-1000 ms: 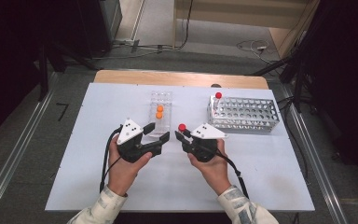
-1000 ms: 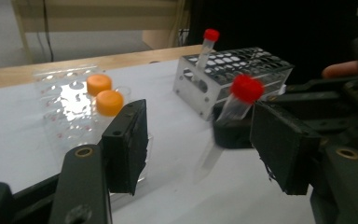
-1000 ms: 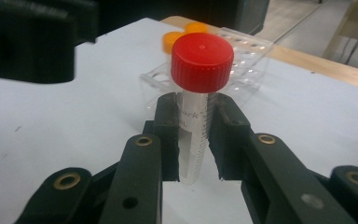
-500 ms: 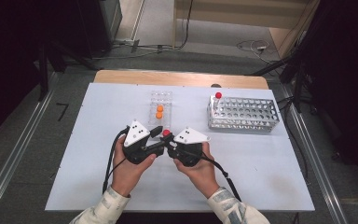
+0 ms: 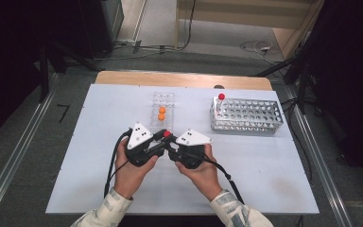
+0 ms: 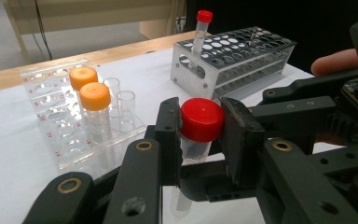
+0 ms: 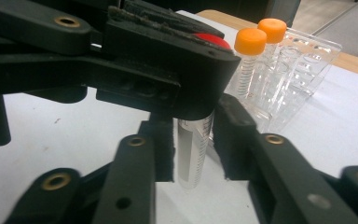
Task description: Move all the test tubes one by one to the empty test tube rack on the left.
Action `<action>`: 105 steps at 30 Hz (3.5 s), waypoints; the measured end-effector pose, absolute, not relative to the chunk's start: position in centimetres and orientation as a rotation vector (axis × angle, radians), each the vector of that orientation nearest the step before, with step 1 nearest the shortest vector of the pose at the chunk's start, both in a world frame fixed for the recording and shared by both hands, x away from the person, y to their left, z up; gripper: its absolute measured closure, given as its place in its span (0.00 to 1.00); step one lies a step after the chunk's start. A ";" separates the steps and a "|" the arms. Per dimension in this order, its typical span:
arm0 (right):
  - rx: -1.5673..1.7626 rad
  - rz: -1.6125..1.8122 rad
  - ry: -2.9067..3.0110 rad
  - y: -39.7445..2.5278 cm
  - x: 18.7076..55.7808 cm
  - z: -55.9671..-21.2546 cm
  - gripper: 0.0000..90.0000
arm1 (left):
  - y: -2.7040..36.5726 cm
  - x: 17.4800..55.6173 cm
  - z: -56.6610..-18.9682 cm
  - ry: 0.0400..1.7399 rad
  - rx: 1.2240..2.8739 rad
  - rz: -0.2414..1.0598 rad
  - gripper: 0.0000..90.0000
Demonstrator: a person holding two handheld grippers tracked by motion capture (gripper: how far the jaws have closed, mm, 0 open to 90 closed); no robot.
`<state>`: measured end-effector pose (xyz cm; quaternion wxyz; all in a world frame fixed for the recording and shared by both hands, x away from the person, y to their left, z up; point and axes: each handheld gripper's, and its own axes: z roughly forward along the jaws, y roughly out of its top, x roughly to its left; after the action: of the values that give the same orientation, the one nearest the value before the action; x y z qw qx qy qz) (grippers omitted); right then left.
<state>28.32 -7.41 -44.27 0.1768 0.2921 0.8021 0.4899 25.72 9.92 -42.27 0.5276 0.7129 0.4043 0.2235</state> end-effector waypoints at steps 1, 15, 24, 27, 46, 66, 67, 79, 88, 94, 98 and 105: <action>0.835 1.387 2.267 -7.5 28.3 -44.3 0.61 | 10.0 25.7 -42.2 0.969 1.702 0.536 0.79; 0.926 1.408 2.284 -10.8 27.8 -45.2 0.33 | 12.0 26.2 -40.9 1.030 1.638 0.547 0.79; 1.014 1.382 2.242 -13.2 28.7 -45.6 0.33 | 14.2 27.2 -38.6 1.077 1.581 0.583 0.79; 1.030 1.376 2.235 -13.6 28.8 -45.7 0.33 | 14.6 28.0 -37.8 1.084 1.579 0.597 0.79; 1.052 1.380 2.225 -14.0 29.0 -45.6 0.33 | 13.8 33.5 -37.7 1.145 1.554 0.670 0.79; 1.055 1.368 2.230 -14.1 29.1 -45.8 0.33 | 12.8 34.5 -41.8 1.211 1.606 0.673 0.78; 1.054 1.368 2.229 -14.1 29.1 -45.8 0.33 | 12.8 34.5 -41.9 1.213 1.610 0.671 0.78; 1.061 1.356 2.167 -14.6 29.3 -45.6 0.32 | 13.1 33.9 -41.6 1.207 1.592 0.631 0.62; 1.170 1.311 2.032 -16.9 31.5 -45.4 0.26 | 14.2 30.6 -42.7 1.195 1.545 0.571 0.34; 1.173 1.223 1.930 -18.0 33.5 -45.0 0.26 | 15.2 28.9 -43.8 1.200 1.527 0.582 0.34; 1.189 1.202 1.886 -18.3 35.3 -44.8 0.28 | 15.5 28.7 -44.2 1.205 1.537 0.576 0.34; 1.222 1.165 1.848 -18.6 38.8 -45.1 0.35 | 15.2 28.7 -44.5 1.197 1.555 0.560 0.32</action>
<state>38.78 -18.59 -45.05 0.3137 0.4635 0.7010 0.4420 28.71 15.16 -44.53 0.5230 0.6494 0.5000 0.2339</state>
